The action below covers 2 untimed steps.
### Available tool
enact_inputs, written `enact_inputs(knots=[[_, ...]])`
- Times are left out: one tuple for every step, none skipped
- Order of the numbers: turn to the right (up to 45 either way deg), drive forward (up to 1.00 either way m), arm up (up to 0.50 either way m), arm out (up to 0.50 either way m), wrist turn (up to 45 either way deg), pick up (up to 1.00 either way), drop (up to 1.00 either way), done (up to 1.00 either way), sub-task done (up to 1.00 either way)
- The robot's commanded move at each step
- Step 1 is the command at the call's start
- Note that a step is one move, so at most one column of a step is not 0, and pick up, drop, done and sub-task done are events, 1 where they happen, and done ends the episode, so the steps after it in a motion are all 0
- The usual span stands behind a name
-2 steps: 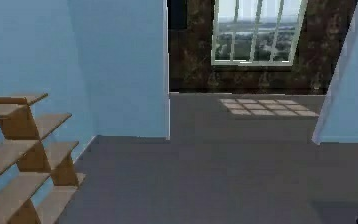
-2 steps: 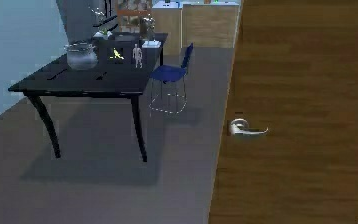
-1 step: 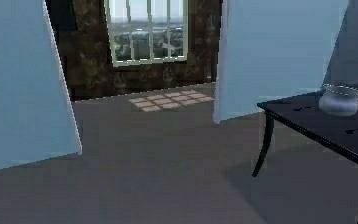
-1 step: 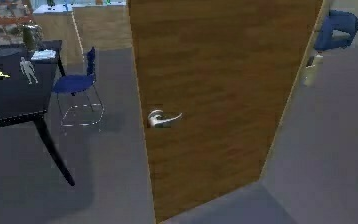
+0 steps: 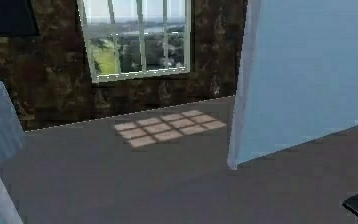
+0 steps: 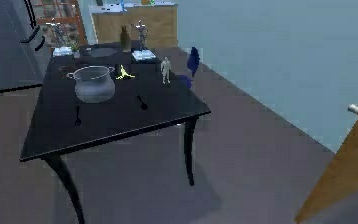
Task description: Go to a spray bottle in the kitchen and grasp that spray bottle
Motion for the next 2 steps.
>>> enact_inputs(knots=[[0.0,0.65,0.00,0.00,0.0,0.00,0.00,0.00,0.00],[36.0,0.00,0.00,0.00,0.0,0.00,0.00,0.00,0.00]])
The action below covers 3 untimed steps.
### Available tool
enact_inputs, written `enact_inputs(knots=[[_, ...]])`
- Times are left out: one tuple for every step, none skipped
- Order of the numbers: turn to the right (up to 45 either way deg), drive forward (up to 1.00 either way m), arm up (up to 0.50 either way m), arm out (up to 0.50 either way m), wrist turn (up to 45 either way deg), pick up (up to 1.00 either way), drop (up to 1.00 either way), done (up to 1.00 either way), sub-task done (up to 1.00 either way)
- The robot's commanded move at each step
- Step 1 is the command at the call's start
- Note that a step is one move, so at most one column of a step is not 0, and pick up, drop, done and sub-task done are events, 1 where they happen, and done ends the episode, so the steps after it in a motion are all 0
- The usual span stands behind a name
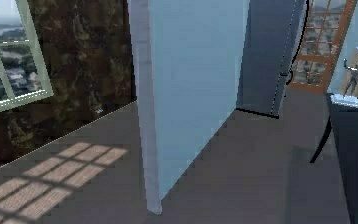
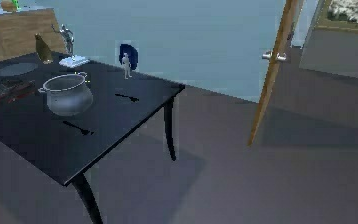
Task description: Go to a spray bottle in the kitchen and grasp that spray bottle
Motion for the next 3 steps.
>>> enact_inputs(knots=[[0.0,0.15,0.00,0.00,0.0,0.00,0.00,0.00,0.00],[-3.0,0.00,0.00,0.00,0.0,0.00,0.00,0.00,0.00],[0.0,0.35,0.00,0.00,0.0,0.00,0.00,0.00,0.00]])
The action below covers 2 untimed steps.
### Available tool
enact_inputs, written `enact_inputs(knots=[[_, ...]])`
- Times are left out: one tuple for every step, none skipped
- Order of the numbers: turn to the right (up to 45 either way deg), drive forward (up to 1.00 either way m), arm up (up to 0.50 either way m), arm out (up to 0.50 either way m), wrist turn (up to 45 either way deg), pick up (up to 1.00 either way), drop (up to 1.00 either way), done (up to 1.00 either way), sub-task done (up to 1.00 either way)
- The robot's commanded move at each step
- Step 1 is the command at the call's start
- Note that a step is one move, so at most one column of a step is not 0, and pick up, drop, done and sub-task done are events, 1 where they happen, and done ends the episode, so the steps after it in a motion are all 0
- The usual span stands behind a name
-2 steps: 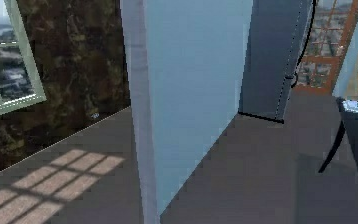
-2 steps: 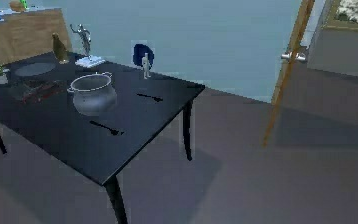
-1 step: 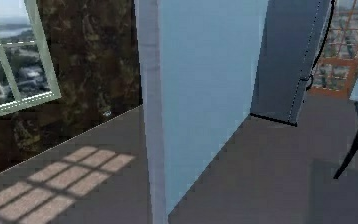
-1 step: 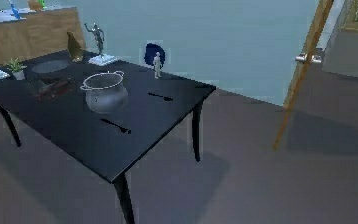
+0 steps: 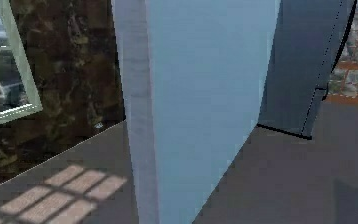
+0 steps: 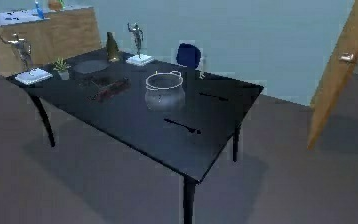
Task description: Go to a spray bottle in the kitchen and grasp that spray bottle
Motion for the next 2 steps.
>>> enact_inputs(knots=[[39.0,0.00,0.00,0.00,0.0,0.00,0.00,0.00,0.00],[0.0,1.00,0.00,0.00,0.0,0.00,0.00,0.00,0.00]])
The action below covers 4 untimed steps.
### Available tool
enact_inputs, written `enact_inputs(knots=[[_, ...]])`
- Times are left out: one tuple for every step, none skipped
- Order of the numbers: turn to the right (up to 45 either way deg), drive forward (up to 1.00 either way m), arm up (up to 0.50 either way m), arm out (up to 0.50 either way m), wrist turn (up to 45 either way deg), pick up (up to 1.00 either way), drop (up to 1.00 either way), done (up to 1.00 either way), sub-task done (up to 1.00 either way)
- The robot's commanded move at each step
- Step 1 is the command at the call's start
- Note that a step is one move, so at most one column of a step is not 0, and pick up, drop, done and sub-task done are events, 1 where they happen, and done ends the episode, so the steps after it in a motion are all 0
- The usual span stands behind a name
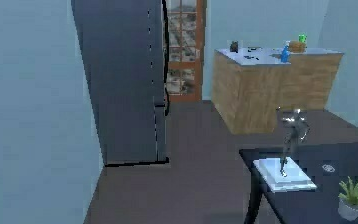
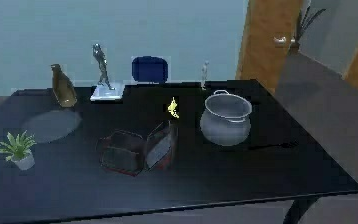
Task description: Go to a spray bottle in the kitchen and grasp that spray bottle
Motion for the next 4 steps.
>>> enact_inputs(knots=[[0.0,1.00,0.00,0.00,0.0,0.00,0.00,0.00,0.00],[12.0,0.00,0.00,0.00,0.0,0.00,0.00,0.00,0.00],[0.0,0.20,0.00,0.00,0.0,0.00,0.00,0.00,0.00],[45.0,0.00,0.00,0.00,0.0,0.00,0.00,0.00,0.00]])
